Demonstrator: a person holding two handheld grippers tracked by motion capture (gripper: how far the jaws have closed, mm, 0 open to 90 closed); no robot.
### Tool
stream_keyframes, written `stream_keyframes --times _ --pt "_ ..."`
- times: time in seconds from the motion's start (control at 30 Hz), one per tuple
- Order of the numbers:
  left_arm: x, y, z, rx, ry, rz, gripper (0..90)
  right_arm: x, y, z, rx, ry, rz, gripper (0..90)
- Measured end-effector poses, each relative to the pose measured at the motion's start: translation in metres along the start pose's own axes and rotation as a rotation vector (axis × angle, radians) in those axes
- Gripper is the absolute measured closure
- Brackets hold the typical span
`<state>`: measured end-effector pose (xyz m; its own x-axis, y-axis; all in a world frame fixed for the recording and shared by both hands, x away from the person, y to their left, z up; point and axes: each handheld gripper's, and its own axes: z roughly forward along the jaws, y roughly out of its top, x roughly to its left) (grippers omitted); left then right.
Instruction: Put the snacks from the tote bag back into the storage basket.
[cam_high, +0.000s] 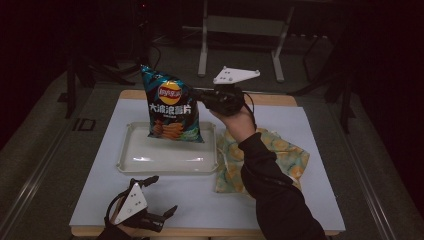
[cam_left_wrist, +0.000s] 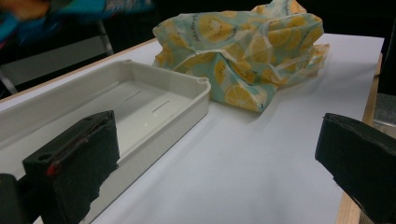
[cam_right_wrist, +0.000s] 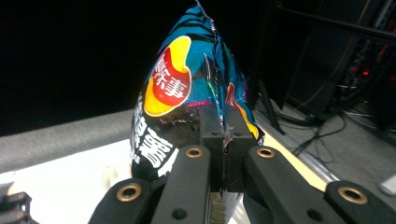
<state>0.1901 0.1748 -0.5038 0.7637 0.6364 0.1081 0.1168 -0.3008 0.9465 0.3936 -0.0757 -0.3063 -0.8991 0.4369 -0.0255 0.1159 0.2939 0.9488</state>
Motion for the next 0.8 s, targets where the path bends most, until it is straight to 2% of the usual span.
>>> stream_keyframes --times 0.03,0.13,0.37,0.5,0.6,0.63,0.8 --pt "0.000 0.000 0.000 0.000 0.000 0.000 0.1 0.000 0.000 0.000 0.000 0.000 0.000 89.7" --pt "0.000 0.000 0.000 -0.001 -0.002 0.002 0.1 0.006 -0.015 0.018 0.020 0.024 0.006 89.7" --pt "0.000 0.000 -0.001 -0.001 -0.002 0.003 0.1 0.015 -0.046 0.044 0.069 0.071 0.022 89.7" --pt "-0.001 0.000 -0.001 -0.004 -0.002 0.001 0.1 0.016 -0.062 0.054 0.096 0.087 0.044 89.7" --pt "0.000 0.000 -0.001 -0.003 -0.002 0.000 0.1 0.016 -0.066 0.056 0.104 0.091 0.042 89.6" --pt "0.000 0.000 -0.001 -0.003 -0.001 0.000 0.1 0.014 -0.078 0.062 0.129 0.099 0.051 89.7" --pt "0.000 0.000 -0.001 -0.004 -0.002 0.001 0.1 0.008 -0.088 0.064 0.142 0.104 0.069 89.7"
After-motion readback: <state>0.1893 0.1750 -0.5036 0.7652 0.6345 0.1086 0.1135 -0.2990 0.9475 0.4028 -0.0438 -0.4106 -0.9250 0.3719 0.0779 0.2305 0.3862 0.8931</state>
